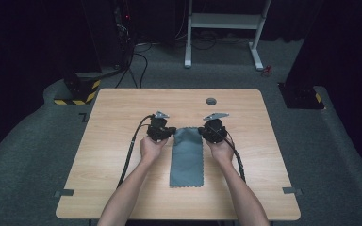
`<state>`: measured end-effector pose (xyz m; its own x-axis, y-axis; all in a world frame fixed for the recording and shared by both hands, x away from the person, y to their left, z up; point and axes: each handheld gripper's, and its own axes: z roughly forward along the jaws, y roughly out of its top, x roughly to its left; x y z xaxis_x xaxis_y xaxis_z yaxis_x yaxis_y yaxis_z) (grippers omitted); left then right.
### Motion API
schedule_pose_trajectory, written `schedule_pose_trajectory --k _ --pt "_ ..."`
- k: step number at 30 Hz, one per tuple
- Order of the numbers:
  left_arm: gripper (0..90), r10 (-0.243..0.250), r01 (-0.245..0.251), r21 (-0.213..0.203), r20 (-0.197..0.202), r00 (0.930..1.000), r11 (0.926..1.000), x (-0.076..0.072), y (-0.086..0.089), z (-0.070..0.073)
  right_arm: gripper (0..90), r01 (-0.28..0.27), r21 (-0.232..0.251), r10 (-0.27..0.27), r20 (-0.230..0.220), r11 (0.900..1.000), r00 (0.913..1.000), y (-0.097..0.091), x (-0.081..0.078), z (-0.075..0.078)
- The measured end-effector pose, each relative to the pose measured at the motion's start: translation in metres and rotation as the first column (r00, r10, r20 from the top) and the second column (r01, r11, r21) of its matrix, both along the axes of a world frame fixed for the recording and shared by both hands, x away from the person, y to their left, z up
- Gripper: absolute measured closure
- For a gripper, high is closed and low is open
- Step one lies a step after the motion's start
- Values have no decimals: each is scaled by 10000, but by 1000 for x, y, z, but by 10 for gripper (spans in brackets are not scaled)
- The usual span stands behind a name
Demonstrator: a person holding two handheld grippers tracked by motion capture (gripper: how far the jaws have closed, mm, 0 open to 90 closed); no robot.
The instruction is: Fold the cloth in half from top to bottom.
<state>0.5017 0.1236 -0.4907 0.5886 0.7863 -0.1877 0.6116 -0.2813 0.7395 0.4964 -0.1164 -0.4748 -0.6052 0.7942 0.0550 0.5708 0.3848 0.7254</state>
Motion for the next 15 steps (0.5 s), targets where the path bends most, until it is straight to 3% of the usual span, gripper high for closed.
schedule_pose_trajectory --k 4,15 --pt "893 -152 151 259 61 9999 9996 -3 -2 -2 896 -158 31 158 7 9999 9999 0 -4 -3" --pt "893 -486 484 129 185 9986 9987 -16 -1 -3 895 -402 -1 402 -148 9992 9991 -5 -17 -15"
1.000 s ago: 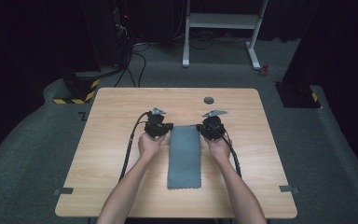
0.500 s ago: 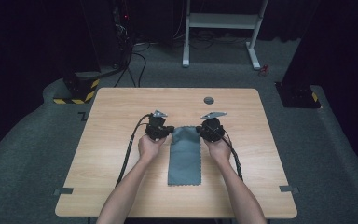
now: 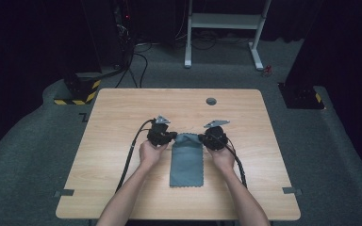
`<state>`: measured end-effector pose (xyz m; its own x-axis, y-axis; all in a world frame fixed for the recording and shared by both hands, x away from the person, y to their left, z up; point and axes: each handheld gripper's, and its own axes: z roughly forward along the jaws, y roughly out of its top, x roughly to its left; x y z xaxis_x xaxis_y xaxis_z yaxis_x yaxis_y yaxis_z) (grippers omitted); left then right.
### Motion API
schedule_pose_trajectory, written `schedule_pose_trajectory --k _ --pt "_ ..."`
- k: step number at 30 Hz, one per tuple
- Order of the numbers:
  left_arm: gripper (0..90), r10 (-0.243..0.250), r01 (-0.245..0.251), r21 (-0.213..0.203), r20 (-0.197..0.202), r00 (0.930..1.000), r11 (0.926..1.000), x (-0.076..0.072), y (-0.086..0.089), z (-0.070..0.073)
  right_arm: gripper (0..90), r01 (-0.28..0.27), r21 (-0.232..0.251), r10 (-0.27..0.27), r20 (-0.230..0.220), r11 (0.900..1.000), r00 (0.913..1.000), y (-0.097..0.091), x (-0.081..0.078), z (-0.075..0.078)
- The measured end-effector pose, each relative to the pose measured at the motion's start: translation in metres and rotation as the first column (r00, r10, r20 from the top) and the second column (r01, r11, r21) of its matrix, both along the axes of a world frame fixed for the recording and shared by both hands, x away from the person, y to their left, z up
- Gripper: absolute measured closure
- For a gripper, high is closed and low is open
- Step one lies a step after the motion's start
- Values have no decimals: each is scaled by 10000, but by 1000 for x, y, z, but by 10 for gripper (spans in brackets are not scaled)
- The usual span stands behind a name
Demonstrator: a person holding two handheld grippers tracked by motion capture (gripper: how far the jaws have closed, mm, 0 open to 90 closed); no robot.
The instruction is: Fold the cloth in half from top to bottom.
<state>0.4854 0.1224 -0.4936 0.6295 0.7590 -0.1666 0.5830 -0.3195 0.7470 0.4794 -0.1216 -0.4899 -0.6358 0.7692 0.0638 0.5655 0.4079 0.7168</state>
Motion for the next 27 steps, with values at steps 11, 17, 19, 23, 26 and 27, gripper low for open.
schedule_pose_trajectory --k 11,17,19,23,26,27 --pt "894 -320 308 520 214 9993 9982 -14 0 -3 895 -267 272 270 -95 9993 9996 -5 -13 -3" --pt "894 -346 338 311 236 9991 9989 -19 1 -4 895 -301 423 305 -102 9987 9995 -9 -16 -4" --pt "894 -364 357 260 274 9990 9990 -20 3 -4 895 -322 377 327 -121 9988 9994 -8 -19 -5" --pt "893 -396 392 186 222 9990 9991 -23 4 -6 895 -445 369 449 -100 9983 9989 -9 -24 -7" --pt "894 -386 383 129 237 9990 9992 -26 4 -8 895 -488 327 488 1 9983 9988 -9 -26 -8" --pt "894 -377 375 113 215 9991 9992 -27 4 -9 895 -480 316 480 -10 9983 9988 -8 -28 -8"
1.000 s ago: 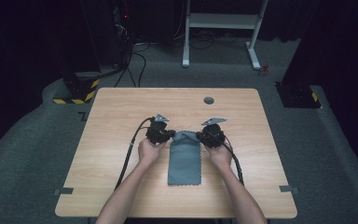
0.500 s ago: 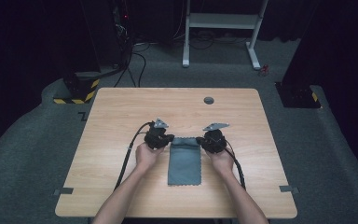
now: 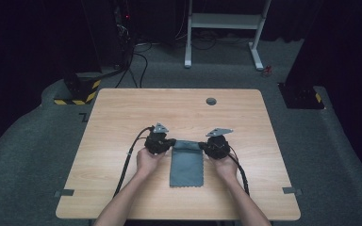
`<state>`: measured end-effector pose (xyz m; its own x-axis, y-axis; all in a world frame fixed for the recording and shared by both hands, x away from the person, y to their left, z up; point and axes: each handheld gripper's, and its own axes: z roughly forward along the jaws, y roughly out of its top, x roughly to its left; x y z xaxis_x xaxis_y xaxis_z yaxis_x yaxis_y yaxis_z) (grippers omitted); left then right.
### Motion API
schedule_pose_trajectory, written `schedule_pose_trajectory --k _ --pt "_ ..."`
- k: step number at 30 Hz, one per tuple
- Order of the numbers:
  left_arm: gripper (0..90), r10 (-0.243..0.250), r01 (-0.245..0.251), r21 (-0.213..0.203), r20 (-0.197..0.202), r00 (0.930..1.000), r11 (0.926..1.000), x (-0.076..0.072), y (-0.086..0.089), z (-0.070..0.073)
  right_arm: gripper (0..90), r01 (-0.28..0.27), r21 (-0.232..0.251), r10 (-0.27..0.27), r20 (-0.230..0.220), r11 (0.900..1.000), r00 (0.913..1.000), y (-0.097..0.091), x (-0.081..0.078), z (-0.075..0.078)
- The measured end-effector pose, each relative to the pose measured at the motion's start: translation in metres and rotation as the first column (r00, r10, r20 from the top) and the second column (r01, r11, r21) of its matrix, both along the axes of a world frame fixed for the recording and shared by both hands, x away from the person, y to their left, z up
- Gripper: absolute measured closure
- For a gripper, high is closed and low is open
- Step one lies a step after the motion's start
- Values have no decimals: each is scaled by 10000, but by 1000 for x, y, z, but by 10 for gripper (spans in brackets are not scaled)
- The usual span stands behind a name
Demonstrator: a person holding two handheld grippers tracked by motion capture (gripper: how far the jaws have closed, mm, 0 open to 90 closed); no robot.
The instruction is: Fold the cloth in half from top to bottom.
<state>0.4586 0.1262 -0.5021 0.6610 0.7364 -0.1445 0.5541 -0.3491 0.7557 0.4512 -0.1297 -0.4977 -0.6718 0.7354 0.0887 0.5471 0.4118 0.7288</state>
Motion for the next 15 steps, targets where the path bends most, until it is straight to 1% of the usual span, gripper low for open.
schedule_pose_trajectory --k 3,4,5,7,8,9,11,14,15 --pt "894 -19 19 -50 -36 10000 10000 -2 0 0 895 -43 34 43 20 10000 10000 -1 -2 0" --pt "894 -67 67 11 28 10000 10000 -3 1 1 895 -44 43 43 36 10000 10000 -2 -3 0" --pt "894 -69 69 -12 22 10000 10000 -4 0 2 895 -29 89 29 -4 10000 10000 -2 -4 0" --pt "894 -136 136 14 101 9999 9999 -5 1 3 895 -56 139 56 32 9999 10000 -3 -5 1" --pt "894 -147 147 9 96 9998 9999 -6 0 3 895 -137 99 136 129 9999 9998 -3 -5 0" --pt "894 -196 194 83 132 9997 9998 -7 0 3 895 -99 79 98 83 9999 9999 -3 -6 0" --pt "894 -186 186 38 80 9998 9998 -9 0 3 895 -89 116 89 14 9999 10000 -3 -7 0" --pt "894 -213 212 73 144 9997 9997 -11 1 3 895 -188 120 187 109 9998 9998 -3 -9 0" --pt "894 -225 224 92 167 9996 9997 -12 1 3 896 -130 206 129 43 9997 9999 -3 -11 0"
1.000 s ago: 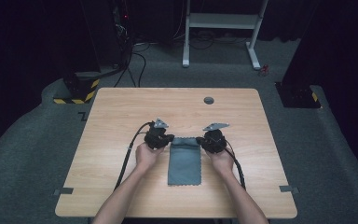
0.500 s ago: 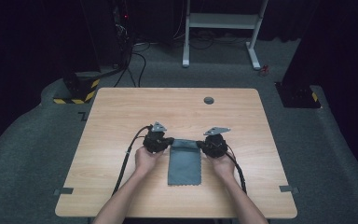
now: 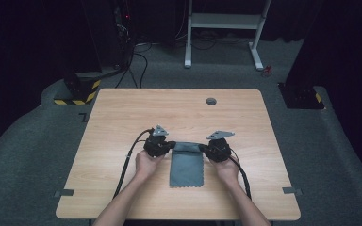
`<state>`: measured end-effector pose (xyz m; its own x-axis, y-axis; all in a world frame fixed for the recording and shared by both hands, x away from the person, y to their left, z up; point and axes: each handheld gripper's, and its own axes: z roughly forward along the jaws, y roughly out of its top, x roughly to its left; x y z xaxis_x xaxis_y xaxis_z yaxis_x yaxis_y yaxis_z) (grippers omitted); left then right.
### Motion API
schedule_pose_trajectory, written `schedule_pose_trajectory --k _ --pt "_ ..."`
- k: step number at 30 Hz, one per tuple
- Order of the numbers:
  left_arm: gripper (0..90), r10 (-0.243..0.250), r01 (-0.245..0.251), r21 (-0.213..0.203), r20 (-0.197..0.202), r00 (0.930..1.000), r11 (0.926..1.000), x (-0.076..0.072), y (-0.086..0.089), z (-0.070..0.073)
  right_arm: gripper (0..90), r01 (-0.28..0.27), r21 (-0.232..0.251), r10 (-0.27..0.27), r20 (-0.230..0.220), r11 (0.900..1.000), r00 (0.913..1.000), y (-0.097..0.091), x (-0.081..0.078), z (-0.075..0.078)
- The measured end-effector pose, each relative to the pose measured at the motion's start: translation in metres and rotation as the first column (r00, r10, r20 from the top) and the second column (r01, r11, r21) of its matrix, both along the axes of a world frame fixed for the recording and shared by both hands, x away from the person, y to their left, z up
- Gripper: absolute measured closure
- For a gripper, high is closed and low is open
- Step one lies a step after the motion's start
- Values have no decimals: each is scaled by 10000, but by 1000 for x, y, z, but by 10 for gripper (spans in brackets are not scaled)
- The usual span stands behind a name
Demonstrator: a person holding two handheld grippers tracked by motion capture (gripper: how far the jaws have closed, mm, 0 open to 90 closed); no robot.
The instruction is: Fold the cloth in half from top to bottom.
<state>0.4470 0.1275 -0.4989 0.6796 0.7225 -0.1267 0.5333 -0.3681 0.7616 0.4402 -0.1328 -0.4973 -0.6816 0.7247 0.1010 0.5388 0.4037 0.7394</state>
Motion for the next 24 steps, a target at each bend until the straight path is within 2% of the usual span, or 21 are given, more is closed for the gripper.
schedule_pose_trajectory --k 9,19,24 --pt "895 22 -22 -211 -3 10000 9998 -6 2 2 896 -143 107 142 93 9998 9999 -1 -5 -1" --pt "895 -18 16 -324 -41 10000 9995 -11 2 -1 895 -204 38 203 153 9998 9997 -3 -10 -2" --pt "895 -117 118 -236 33 9999 9997 -14 1 0 896 -242 9 242 218 9997 9995 -3 -13 -1"
